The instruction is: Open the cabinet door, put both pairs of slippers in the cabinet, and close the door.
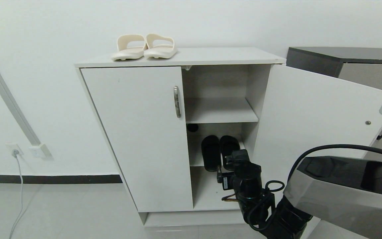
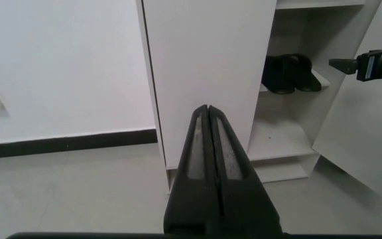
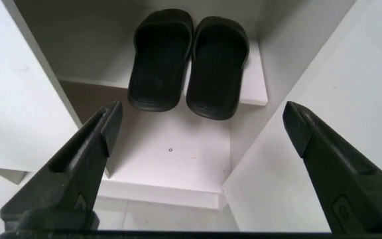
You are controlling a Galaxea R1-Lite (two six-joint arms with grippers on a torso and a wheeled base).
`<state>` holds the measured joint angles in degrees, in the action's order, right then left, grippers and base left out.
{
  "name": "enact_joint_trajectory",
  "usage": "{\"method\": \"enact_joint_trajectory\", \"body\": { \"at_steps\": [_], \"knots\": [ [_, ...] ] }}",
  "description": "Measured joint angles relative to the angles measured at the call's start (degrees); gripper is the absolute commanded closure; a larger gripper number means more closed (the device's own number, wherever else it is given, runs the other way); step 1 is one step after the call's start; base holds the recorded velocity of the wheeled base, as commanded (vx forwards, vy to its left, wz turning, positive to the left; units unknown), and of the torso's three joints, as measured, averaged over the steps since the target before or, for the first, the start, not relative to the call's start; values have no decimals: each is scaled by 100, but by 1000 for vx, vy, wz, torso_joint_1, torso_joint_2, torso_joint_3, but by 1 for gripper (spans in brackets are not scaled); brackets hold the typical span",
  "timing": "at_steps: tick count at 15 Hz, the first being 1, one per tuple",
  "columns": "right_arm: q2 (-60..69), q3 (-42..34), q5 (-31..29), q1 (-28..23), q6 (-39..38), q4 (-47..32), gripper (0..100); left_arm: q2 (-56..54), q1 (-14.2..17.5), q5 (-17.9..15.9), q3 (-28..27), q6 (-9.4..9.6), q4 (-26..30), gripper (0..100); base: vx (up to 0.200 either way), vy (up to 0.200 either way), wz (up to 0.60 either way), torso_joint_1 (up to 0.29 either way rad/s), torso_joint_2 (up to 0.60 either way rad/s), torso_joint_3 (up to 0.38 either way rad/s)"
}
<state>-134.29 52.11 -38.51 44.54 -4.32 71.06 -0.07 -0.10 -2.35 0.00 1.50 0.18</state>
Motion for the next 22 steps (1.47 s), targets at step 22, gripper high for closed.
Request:
{"method": "enact_joint_trajectory", "body": {
  "at_steps": [22],
  "knots": [
    [-35,-93,2,44,62,29,0,0,-1,112,0,-134,-9,100,0,173,0,1,3,3]
  ]
}}
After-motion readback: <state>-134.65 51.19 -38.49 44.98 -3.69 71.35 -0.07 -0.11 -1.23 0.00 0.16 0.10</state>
